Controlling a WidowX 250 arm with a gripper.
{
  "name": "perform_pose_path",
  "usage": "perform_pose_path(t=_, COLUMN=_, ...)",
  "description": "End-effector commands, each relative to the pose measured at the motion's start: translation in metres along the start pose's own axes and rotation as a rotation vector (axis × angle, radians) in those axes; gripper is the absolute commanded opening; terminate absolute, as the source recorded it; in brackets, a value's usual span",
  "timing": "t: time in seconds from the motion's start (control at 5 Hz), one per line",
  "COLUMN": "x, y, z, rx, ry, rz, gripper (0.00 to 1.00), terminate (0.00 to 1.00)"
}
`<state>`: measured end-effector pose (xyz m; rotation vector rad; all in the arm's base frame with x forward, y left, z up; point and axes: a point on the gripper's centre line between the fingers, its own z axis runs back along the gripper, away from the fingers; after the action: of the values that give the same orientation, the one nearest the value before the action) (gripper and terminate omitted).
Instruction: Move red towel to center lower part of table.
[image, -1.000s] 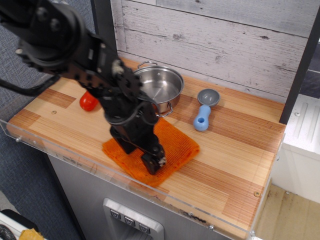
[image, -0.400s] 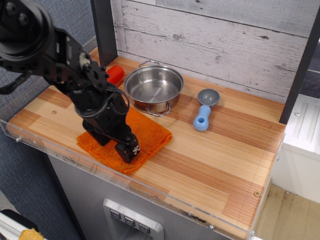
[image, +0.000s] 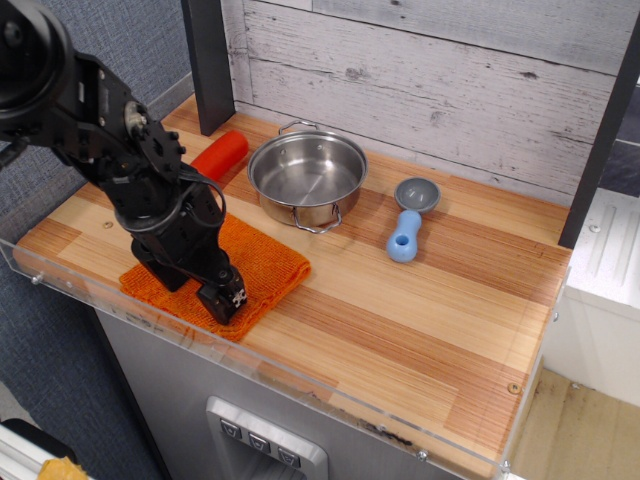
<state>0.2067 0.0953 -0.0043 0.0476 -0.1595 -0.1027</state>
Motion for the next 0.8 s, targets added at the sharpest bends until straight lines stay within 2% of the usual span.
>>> perform_pose_path(t=0.0, x=-0.023, y=-0.022, z=0.007, rx=-0.087, ry=0.087, rz=0.011, gripper=1.0, terminate=0.0)
perform_pose_path(t=0.2, x=0.013, y=-0.026, z=0.039, rx=-0.043, ry=-0.008, rz=-0.043, gripper=1.0, terminate=0.0)
perform_pose_path(t=0.4, x=0.028, y=-0.022, z=0.077, rx=0.009, ry=-0.08, rz=-0.058, gripper=1.0, terminate=0.0)
perform_pose_path(t=0.6, x=0.033, y=-0.013, z=0.1, rx=0.031, ry=-0.121, rz=-0.051, gripper=1.0, terminate=0.0)
